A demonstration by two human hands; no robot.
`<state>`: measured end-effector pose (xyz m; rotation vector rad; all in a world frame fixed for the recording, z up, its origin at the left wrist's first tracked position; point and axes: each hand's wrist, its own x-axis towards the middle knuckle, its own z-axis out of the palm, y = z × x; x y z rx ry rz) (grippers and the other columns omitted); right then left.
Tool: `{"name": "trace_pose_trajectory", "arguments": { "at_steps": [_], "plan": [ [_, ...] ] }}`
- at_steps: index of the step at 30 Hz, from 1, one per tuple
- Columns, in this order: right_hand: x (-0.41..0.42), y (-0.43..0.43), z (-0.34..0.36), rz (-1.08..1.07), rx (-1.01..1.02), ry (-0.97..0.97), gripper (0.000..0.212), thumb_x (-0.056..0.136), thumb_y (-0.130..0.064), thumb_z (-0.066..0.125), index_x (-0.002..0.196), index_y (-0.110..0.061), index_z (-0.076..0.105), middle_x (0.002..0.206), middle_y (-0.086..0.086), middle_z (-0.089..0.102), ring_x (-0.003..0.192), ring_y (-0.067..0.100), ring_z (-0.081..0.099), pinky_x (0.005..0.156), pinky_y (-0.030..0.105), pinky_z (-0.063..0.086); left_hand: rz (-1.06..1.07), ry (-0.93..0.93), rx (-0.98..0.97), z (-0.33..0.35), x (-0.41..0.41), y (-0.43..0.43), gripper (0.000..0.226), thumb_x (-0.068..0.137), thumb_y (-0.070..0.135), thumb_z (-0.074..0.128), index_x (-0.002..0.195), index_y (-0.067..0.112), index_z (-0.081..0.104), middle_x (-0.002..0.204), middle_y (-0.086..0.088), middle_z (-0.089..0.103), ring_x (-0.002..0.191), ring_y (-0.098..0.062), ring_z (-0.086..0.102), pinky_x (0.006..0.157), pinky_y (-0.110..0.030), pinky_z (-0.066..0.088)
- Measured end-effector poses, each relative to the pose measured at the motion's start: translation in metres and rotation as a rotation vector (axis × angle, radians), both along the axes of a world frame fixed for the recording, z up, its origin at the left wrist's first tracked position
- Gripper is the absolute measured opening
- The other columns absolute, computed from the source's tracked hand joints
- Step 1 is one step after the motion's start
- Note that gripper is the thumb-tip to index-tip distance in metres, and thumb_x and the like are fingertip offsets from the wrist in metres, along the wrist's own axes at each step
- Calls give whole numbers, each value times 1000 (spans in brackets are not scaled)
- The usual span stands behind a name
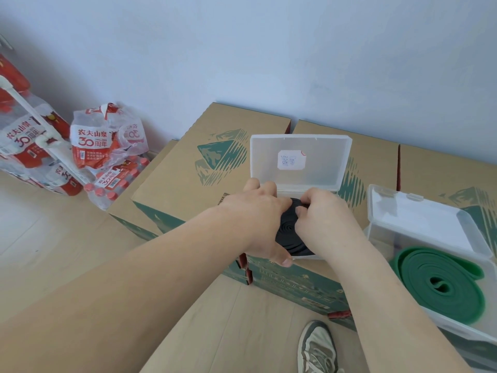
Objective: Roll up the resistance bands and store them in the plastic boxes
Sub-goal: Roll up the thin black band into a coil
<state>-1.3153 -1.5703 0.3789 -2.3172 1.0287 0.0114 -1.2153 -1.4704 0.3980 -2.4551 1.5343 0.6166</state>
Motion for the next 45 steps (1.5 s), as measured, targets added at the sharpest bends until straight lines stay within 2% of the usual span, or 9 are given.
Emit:
{"name": "trace_pose_trajectory", "arguments": {
  "at_steps": [4,9,15,17,24,27,32,40,45],
  "plan": [
    [-2,10,6,57,-36,156,13,94,-20,56,105,-13,57,111,13,56,101,34,54,72,35,43,-11,-6,42,3,-1,-3,91,66,74,78,141,36,42,124,0,37,120,-25,32,96,-52,52],
    [-7,21,12,157,-158,297,54,89,-39,68,130,-7,50,136,8,26,132,31,28,102,38,37,-45,11,14,0,0,1,86,71,72,74,142,35,42,137,5,32,121,-25,32,98,-50,51],
    [-14,9,4,235,-135,217,60,99,-43,56,145,-6,43,141,10,35,134,31,33,109,41,39,-38,43,-198,-12,1,24,65,75,74,69,122,31,58,127,15,56,123,-17,45,94,-41,51],
    [-18,6,3,266,-109,185,62,101,-43,55,151,-9,39,147,9,35,138,31,32,113,42,36,-7,78,-222,-16,1,28,70,76,73,70,130,30,56,132,15,57,128,-17,46,98,-40,50],
    [-28,-1,0,389,-115,106,54,102,-35,54,152,-20,39,156,-3,22,142,26,28,116,42,32,79,221,-266,-3,3,27,73,85,58,73,148,30,49,148,10,53,139,-13,42,114,-38,39],
    [-29,-4,5,402,-100,85,59,101,-29,58,155,-22,35,159,-5,30,145,23,29,118,43,32,79,223,-252,-4,3,26,75,86,57,72,151,31,45,152,13,48,141,-12,40,116,-36,36],
    [-30,-7,10,360,-72,72,45,97,-29,67,139,-20,54,141,-2,56,130,23,51,106,42,45,75,206,-239,-10,4,28,76,95,56,62,160,31,31,164,16,32,150,-9,26,119,-25,24],
    [-30,-10,5,400,-53,103,38,96,-29,66,131,-25,51,128,-6,62,117,23,57,93,43,53,73,190,-225,-10,2,18,66,89,57,69,147,37,46,148,15,45,135,-14,43,106,-40,46],
    [-30,-9,7,446,-70,160,44,97,-27,63,136,-23,44,133,-5,58,122,23,54,96,44,52,53,177,-121,-13,4,8,64,89,57,69,144,35,46,139,9,44,131,-19,42,102,-39,43]
  ]
}}
